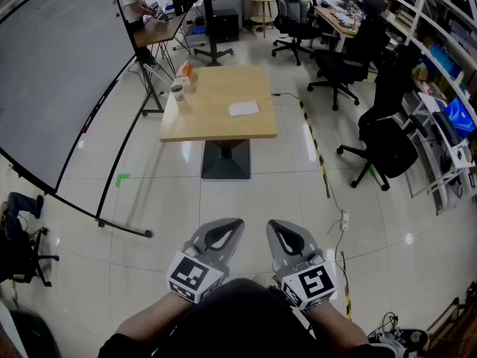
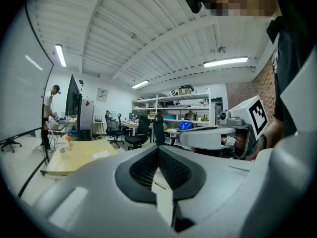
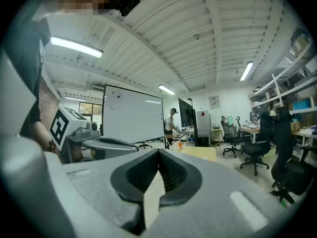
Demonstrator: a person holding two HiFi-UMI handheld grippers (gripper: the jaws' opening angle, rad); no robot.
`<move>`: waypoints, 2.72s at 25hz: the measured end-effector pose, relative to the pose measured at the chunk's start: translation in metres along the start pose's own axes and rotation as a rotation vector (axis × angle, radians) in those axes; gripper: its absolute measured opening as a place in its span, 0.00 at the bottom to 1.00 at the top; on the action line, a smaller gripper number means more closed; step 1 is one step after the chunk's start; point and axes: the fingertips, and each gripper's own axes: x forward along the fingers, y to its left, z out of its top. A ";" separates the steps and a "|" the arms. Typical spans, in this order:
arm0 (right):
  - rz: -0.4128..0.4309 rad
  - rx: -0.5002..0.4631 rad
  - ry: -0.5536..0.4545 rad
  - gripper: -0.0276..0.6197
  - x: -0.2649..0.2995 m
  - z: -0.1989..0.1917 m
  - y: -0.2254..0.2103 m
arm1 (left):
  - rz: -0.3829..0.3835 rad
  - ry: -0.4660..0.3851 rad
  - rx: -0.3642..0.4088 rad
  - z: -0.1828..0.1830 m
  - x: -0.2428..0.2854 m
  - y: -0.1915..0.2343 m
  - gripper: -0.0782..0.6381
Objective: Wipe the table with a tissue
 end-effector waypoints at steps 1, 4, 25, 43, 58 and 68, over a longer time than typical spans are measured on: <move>0.004 0.000 0.001 0.03 -0.003 -0.001 -0.005 | 0.003 0.003 0.000 -0.002 0.005 -0.003 0.13; 0.016 0.002 0.004 0.03 -0.012 -0.003 -0.021 | 0.016 0.010 0.002 -0.004 0.021 -0.012 0.13; 0.024 -0.005 0.028 0.03 0.030 -0.019 -0.115 | 0.059 0.061 -0.001 -0.012 0.095 0.024 0.13; -0.064 -0.024 0.123 0.03 0.246 -0.006 -0.147 | -0.015 0.045 -0.058 0.010 0.140 0.238 0.13; -0.062 -0.054 0.159 0.03 0.363 0.005 -0.140 | -0.028 0.033 -0.071 0.022 0.153 0.350 0.13; -0.061 -0.007 0.183 0.03 0.412 -0.015 -0.182 | -0.011 0.090 -0.064 0.008 0.191 0.397 0.13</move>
